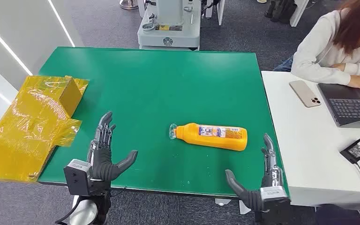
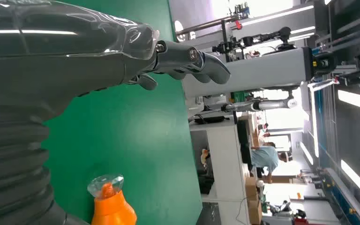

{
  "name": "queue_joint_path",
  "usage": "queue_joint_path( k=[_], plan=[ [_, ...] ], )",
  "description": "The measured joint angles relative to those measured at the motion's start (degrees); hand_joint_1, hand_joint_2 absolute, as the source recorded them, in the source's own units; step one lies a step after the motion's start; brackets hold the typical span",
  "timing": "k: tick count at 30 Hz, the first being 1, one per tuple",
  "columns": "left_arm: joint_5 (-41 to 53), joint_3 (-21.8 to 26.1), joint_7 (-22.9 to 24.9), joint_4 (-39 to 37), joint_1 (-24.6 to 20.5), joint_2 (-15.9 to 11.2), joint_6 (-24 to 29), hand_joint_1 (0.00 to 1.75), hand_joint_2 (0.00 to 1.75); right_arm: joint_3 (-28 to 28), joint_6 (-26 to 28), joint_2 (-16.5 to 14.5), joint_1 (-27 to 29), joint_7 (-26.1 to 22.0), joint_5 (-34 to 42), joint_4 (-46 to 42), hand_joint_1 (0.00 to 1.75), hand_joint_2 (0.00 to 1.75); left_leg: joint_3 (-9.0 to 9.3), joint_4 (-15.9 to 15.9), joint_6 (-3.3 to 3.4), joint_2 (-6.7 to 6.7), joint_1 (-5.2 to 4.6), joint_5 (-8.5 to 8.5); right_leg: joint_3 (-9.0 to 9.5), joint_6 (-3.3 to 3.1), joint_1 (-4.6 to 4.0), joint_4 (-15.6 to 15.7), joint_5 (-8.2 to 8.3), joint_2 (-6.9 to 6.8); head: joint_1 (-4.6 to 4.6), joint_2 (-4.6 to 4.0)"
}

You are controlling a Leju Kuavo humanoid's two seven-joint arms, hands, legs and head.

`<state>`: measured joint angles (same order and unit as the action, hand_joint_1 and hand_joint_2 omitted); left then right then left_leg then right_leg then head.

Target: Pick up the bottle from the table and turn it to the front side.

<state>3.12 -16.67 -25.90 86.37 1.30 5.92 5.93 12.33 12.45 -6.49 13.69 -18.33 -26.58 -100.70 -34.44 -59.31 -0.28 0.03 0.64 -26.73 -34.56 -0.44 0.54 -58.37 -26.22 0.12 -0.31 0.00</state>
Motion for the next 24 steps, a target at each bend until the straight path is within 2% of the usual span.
queue_joint_path(
  k=[4, 9, 16, 24],
  plan=[
    [0.0, -0.2, 0.0, -0.4, -0.1, 0.0, -0.7, 0.0, 1.75, -0.5, -0.2, 1.0, -3.8, 3.9, -6.4, 2.5, 0.0, 1.75, 0.01, 0.0, 0.0, 0.01, 0.0, 0.0, 0.01, 0.0, 0.0, 0.0, 0.02, 0.02, 0.01, 0.0],
    [-0.6, -0.6, 0.5, -1.4, -0.7, 0.0, -2.0, 0.0, 1.75, -0.8, -5.8, 3.5, -11.8, 11.1, -14.1, 9.3, 0.0, 1.75, 0.02, 0.0, 0.04, 0.03, -0.01, 0.06, 0.02, 0.01, 0.01, 0.0, 0.05, 0.04, 0.01, 0.0],
    [-1.3, -1.0, 1.8, -2.5, -2.0, 0.0, -3.7, 0.0, 1.75, 0.7, -14.5, 7.6, -23.1, 15.8, -16.0, 20.8, 0.0, 1.75, 0.02, -0.1, 0.03, 0.03, 0.0, 0.09, 0.02, 0.0, 0.0, 0.0, 0.08, 0.05, 0.0, 0.0],
    [-3.4, -1.6, 2.1, -6.0, -4.5, -0.1, -5.1, 0.0, 1.75, 8.6, -27.8, 14.6, -34.0, 17.8, -16.7, 35.6, 0.0, 1.75, -0.01, -0.1, 0.05, -0.07, -0.01, 0.1, 0.03, 0.01, 0.01, 0.0, 0.09, -0.06, 0.0, 0.0]
  ],
)
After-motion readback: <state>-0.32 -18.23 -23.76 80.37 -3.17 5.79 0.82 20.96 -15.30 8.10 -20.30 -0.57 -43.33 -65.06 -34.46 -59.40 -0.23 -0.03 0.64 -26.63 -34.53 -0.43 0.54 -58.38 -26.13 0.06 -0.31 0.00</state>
